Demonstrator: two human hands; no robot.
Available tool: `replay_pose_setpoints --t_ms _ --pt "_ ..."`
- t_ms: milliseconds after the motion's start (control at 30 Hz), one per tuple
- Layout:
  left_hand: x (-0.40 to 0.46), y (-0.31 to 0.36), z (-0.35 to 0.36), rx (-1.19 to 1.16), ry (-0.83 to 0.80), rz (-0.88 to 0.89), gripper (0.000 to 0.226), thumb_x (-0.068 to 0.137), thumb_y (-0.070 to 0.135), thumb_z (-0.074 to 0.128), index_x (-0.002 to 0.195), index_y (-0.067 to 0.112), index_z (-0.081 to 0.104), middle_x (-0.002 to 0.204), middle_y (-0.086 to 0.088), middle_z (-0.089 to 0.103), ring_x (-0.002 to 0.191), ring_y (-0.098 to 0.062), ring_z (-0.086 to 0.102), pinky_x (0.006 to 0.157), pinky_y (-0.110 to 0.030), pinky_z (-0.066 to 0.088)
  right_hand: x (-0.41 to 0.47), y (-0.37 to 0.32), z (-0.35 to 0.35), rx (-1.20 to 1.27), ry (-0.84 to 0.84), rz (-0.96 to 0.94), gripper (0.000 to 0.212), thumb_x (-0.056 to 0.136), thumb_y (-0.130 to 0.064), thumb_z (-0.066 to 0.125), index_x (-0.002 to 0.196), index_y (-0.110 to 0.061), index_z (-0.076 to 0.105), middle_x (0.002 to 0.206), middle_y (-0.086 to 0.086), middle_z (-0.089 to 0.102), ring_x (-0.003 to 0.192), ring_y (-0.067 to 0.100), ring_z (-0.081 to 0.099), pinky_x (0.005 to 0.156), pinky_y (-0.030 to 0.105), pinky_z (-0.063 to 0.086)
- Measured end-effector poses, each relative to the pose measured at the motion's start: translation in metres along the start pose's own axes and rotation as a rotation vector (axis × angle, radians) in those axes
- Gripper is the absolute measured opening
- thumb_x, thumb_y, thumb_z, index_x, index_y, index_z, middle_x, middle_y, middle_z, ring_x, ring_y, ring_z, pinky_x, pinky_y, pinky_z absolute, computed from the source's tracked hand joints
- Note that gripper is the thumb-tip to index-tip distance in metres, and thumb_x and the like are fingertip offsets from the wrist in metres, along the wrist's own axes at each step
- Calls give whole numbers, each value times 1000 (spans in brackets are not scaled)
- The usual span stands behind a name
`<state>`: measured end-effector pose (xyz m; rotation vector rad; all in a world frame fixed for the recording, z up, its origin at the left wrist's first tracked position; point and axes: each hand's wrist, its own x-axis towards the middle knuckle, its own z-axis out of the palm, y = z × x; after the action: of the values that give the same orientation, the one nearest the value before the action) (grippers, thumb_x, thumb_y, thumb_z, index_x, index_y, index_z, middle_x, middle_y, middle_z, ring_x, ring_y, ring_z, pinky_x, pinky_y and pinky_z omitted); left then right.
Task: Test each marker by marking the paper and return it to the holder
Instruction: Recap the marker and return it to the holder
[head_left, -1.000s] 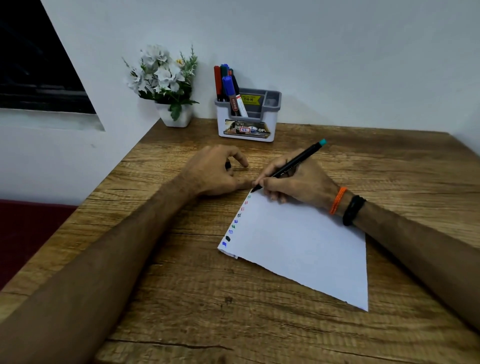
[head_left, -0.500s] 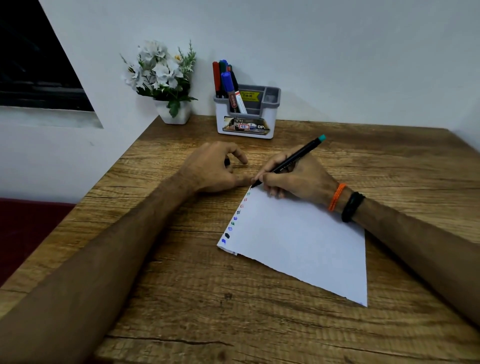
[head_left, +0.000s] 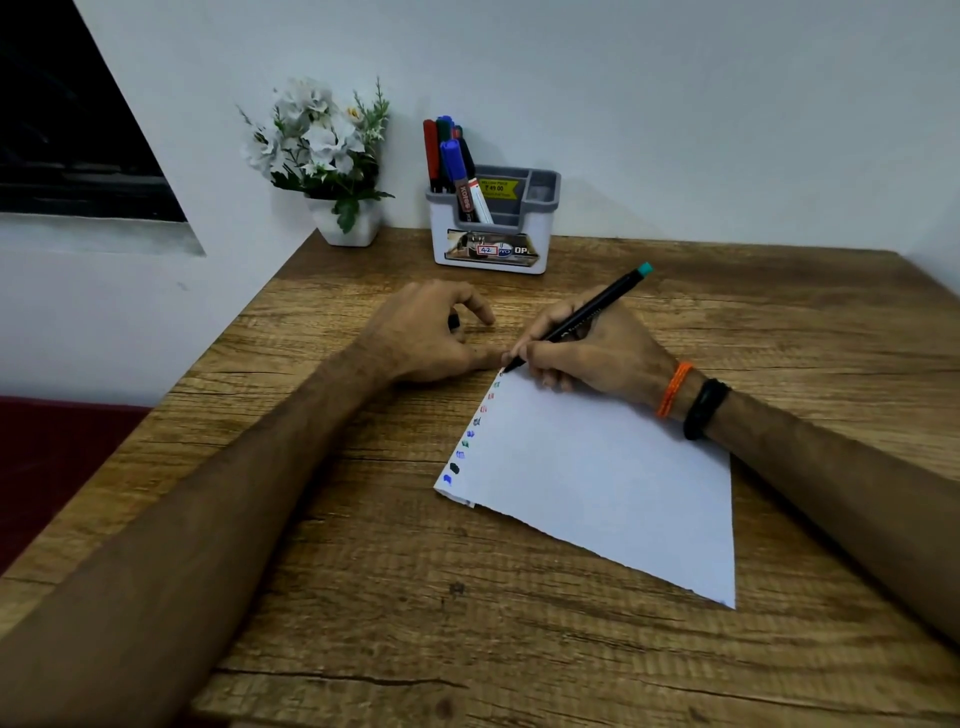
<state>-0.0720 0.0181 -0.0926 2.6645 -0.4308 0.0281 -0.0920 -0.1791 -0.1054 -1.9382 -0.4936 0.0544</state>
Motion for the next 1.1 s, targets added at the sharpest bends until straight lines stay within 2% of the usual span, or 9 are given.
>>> replay_pose_setpoints --t_ms 300,467,600,667,733,767,900,967,1100 --pt "2 -1 0 0 1 2 51 68 61 73 108 32 64 118 4 63 97 -9 55 85 -32 48 -1 -1 1 1 2 -9 16 81 2 68 73 -10 75 69 16 72 50 15 61 46 21 46" --pt "2 -2 1 5 -2 2 50 68 61 73 108 32 64 121 3 62 99 -9 55 85 -30 46 0 1 0 9 8 -3 11 82 1 67 77 -4 76 64 11 71 50 14 60 46 21 46" --pt "0 0 -1 1 -1 -2 50 69 60 73 108 31 64 119 5 62 96 -9 55 86 -32 47 0 1 -1 7 1 -3 11 82 1 68 76 -5 75 69 13 73 50 13 60 46 21 46" --pt "-1 2 -2 -11 5 -6 49 70 58 74 109 30 65 99 9 63 84 -6 54 85 -32 49 1 2 0 14 11 -6 14 82 2 67 73 -7 74 72 15 74 49 13 60 45 19 45" --pt "-1 2 -1 -30 6 -7 50 70 56 75 110 28 65 76 15 53 72 0 49 82 -31 49 1 2 -1 14 -5 -17 18 82 1 67 70 -12 74 76 21 73 49 13 59 45 19 44" --pt "-1 1 -1 -34 10 -5 50 70 55 75 111 28 65 72 16 50 70 2 47 80 -30 48 1 2 -1 15 -12 -20 18 81 1 67 71 -12 74 75 21 73 48 13 59 45 18 44" --pt "0 0 0 -15 20 10 50 70 57 75 110 29 64 80 14 54 78 -2 52 77 -26 42 2 3 -1 29 13 3 12 82 3 66 76 -3 74 61 2 70 47 9 58 45 17 44" --pt "0 -1 1 -1 23 11 51 68 60 75 110 31 64 92 10 59 88 -7 55 77 -26 41 3 5 -2 50 20 8 12 83 3 65 77 -2 74 59 2 69 47 9 57 45 18 44" --pt "1 -3 2 -12 16 -2 55 65 65 74 108 31 65 100 7 64 89 -8 57 77 -26 44 4 6 -5 156 57 14 9 87 1 64 86 6 71 60 4 66 47 8 55 43 16 41"
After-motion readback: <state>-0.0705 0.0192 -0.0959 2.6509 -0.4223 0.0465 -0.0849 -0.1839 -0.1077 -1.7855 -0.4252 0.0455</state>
